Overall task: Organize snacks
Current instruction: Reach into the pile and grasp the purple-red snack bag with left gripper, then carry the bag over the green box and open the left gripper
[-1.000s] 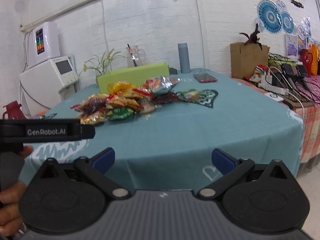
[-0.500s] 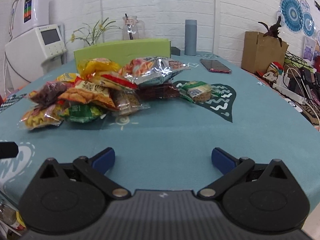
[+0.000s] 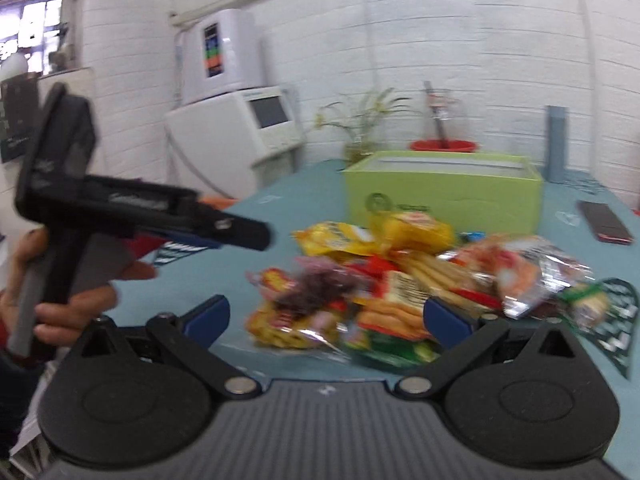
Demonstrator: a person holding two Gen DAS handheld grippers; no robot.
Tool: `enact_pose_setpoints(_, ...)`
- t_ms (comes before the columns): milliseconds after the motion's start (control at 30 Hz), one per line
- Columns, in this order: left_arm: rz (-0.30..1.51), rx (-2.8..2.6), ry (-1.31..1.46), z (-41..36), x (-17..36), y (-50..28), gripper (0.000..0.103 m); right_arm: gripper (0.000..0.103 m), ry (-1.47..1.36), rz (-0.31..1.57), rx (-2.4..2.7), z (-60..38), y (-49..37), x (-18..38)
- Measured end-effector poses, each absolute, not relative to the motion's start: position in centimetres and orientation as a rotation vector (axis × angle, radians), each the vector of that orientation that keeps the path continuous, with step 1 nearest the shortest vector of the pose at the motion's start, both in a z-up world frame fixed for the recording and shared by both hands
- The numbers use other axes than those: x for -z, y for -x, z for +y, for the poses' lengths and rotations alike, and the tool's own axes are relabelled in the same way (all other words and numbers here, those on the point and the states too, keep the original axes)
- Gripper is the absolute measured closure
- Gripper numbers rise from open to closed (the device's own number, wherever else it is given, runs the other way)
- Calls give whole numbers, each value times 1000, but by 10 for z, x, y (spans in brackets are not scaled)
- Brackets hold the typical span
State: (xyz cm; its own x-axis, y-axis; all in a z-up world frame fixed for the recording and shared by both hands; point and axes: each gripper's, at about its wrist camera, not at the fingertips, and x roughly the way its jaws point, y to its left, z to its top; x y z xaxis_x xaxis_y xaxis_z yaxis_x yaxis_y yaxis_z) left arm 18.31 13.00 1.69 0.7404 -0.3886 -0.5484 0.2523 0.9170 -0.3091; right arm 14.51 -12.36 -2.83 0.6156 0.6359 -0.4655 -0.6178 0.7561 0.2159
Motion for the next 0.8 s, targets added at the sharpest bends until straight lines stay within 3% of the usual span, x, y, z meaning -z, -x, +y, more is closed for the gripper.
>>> enact_pose_setpoints(200, 731, 422, 174, 133, 1, -224, 15, 2, 5, 680, -717, -75, -194, 54)
enact_pose_setpoints(300, 779, 482, 171, 126, 16, -237, 27, 5, 45, 706, -702, -64, -204, 60)
enact_pose_setpoints(333, 807, 504, 175, 124, 22, -241, 34, 15, 63, 713, -699, -61, -205, 61)
enact_pose_setpoints(367, 831, 529, 193, 124, 28, -243, 52, 28, 81, 716, -691, -60, -206, 63)
enact_pose_setpoints(433, 810, 533, 209, 128, 29, -237, 64, 48, 93, 711, -696, -62, -206, 62)
enact_pose_setpoints(500, 796, 521, 221, 133, 22, -230, 66, 54, 59, 726, -745, -64, -211, 57)
enact_pose_setpoints(800, 626, 458, 247, 145, -52, -275, 65, 54, 159, 528, -791, -54, -268, -3)
